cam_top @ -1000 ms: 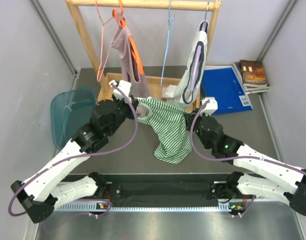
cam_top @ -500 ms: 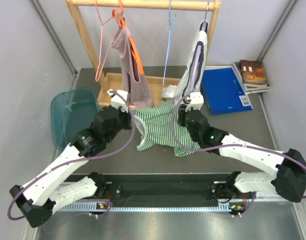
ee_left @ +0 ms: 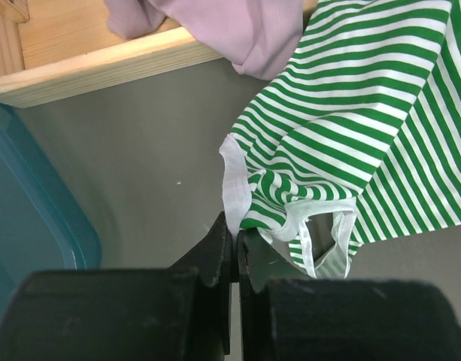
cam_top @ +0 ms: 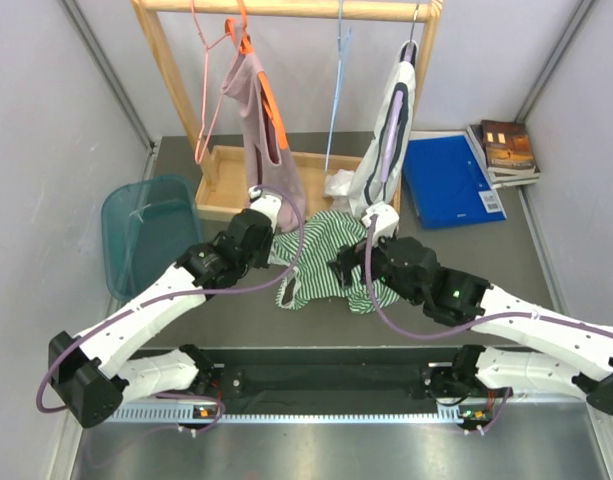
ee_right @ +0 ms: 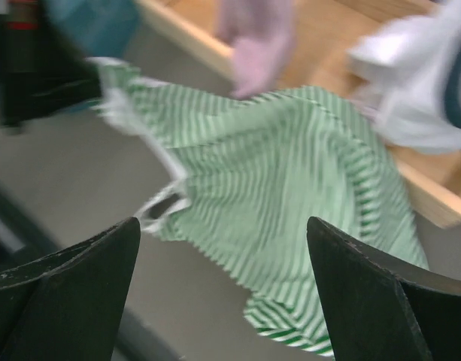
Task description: Place the tank top on the hanger
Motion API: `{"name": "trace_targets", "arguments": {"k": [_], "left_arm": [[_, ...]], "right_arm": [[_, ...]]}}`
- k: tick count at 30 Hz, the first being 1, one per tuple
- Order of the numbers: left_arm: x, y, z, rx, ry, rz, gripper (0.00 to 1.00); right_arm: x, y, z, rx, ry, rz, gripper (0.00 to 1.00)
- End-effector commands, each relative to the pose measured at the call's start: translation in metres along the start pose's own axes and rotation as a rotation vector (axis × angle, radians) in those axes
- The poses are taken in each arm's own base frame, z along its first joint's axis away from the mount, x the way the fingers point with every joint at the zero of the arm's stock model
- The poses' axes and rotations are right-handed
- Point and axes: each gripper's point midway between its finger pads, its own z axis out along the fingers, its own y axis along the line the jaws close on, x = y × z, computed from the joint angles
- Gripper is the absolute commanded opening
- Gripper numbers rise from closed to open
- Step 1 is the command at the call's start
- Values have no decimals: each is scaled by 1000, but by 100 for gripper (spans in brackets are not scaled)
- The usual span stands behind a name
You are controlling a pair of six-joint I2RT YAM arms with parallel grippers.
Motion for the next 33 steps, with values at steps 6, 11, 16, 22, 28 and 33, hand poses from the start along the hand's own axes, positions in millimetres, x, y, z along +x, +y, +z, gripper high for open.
{"name": "trace_targets", "arguments": {"k": [6,11,16,22,28,33], "left_arm": [[-2,10,-4,-3,-56,-39,0],[-4,12,-7,6,-81,-62,0],[-5,12,-10,11,-90,-72,0],[-3,12,-10,18,-90,-76,0],[-3,11,-11,25,-91,-76,0],[-1,9,-9,30,-82,-72,0]], "right_arm": [[-117,109,-50,-301,-156,-36,92],[-181,99,-49,-159,-250,-64,93],[-262,40,-38,86,-340,-31,99],[-289,-13,24,174,-320,13,98],[-300,-43,59,185,-334,20,96],[-302,-70,73,252,-323,40,94]]}}
